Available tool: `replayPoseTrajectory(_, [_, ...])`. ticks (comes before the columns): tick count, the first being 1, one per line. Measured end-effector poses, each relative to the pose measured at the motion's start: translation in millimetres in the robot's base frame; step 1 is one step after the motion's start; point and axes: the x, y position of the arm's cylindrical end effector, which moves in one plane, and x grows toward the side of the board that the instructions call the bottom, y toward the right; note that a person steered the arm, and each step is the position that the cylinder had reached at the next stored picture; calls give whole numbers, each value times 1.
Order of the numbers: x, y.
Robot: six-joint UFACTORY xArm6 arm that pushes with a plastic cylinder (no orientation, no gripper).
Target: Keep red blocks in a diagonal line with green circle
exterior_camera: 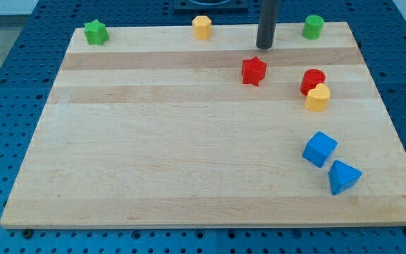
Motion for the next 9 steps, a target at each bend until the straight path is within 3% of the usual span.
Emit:
replayPoseTrajectory(4, [4, 29])
replayPoseTrajectory(6, [63, 72])
replayPoseTrajectory(9, [94, 119])
